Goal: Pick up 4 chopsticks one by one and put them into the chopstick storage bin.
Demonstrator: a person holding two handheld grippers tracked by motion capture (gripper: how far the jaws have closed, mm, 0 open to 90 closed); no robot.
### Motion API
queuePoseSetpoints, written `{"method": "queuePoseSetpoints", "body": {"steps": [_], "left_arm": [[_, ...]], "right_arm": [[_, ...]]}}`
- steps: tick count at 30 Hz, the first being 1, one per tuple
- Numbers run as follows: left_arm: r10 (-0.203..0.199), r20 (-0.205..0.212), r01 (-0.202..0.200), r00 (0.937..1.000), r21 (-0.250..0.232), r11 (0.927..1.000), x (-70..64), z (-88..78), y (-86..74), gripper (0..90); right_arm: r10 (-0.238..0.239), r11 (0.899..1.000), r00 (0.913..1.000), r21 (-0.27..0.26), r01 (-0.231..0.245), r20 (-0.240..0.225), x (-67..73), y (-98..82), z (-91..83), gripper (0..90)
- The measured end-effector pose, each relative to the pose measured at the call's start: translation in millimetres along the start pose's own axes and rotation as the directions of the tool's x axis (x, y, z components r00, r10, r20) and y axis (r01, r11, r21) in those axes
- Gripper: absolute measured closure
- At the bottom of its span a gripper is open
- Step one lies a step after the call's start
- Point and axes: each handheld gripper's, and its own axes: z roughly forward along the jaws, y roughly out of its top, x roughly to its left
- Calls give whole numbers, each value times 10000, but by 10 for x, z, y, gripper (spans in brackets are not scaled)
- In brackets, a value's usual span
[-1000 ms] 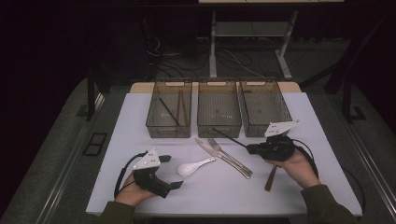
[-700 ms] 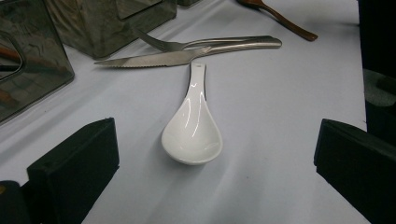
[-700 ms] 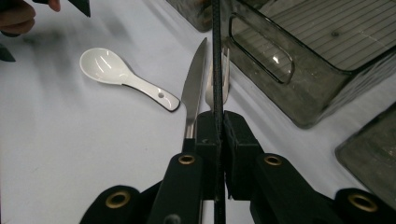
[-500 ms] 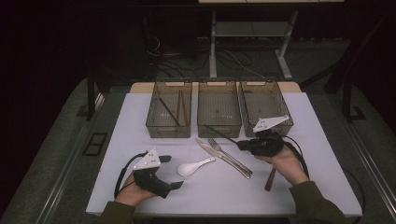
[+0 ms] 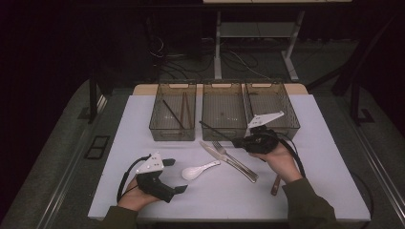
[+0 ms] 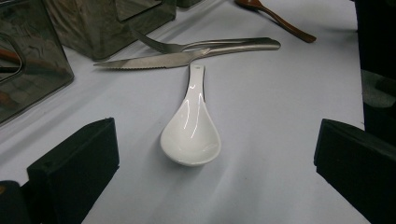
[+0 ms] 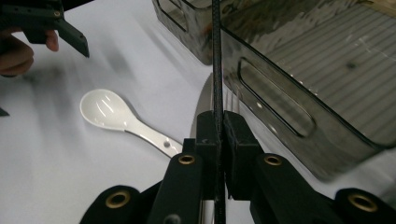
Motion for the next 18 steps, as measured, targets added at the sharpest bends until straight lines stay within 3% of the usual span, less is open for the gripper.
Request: {"method": "queuePoseSetpoints", "body": {"steps": [18], "left_arm": [[94, 85, -93, 9999, -63, 9999, -12, -6, 14, 0]], "right_arm": [[-149, 9993, 9995, 345, 140, 267, 115, 612, 420, 852]]}}
